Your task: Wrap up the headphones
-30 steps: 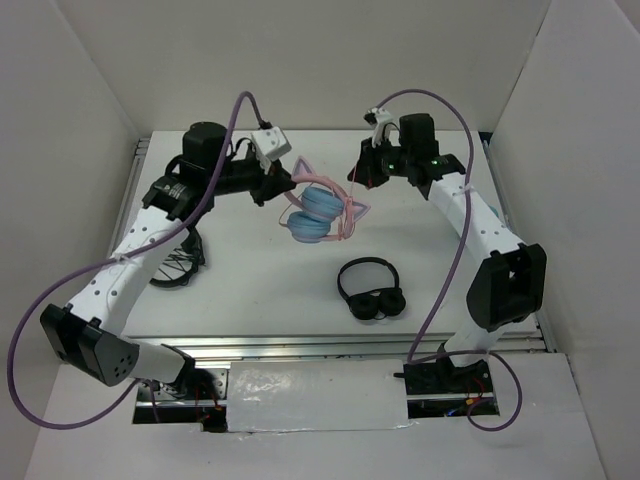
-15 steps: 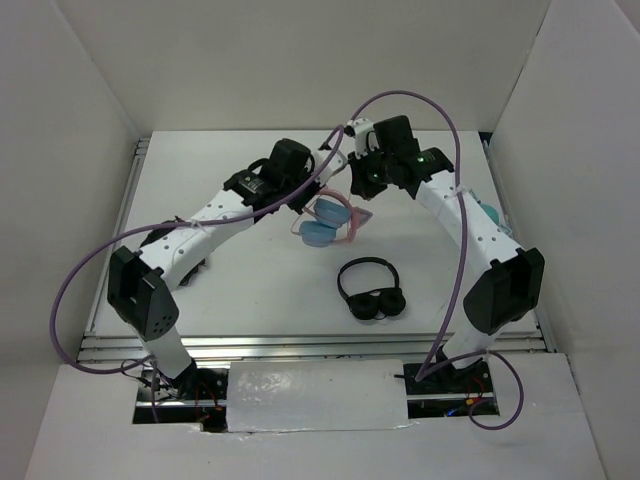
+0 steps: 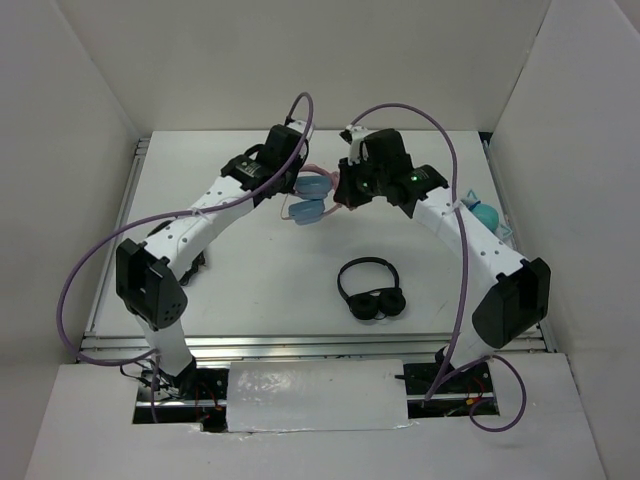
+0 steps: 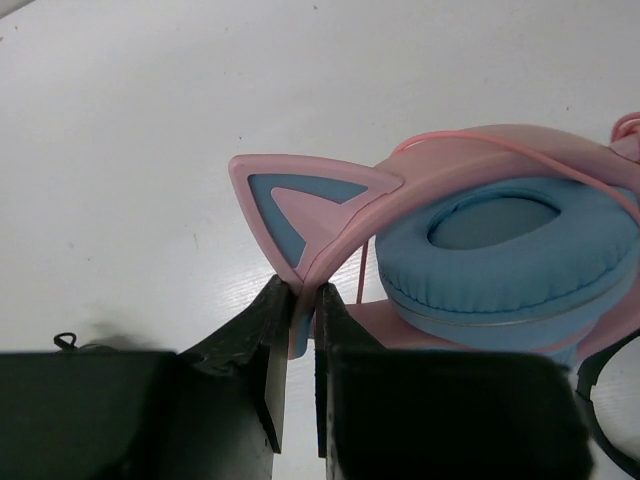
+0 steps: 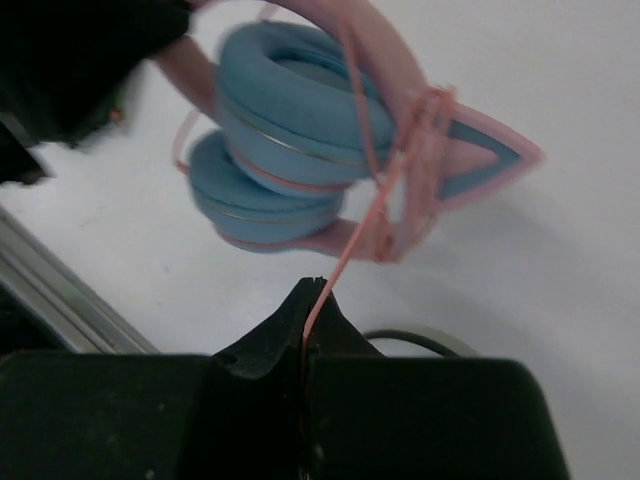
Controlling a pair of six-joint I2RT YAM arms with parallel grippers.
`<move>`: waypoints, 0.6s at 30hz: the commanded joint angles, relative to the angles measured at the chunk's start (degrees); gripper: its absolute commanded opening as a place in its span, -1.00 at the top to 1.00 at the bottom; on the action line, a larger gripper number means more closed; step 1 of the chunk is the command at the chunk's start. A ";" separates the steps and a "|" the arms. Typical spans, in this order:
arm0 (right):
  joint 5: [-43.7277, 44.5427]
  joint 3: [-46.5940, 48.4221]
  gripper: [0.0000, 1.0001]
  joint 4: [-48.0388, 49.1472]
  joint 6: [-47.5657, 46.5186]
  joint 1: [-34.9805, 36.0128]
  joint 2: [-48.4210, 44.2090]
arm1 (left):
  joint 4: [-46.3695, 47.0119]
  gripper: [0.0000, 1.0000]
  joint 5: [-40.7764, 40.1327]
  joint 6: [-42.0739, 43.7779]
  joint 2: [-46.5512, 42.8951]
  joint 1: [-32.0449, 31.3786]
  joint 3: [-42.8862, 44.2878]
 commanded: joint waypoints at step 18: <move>-7.30 -5.62 0.88 7.69 2.80 1.44 0.57 | 20.65 1.00 30.68 -16.37 -11.36 14.03 -16.32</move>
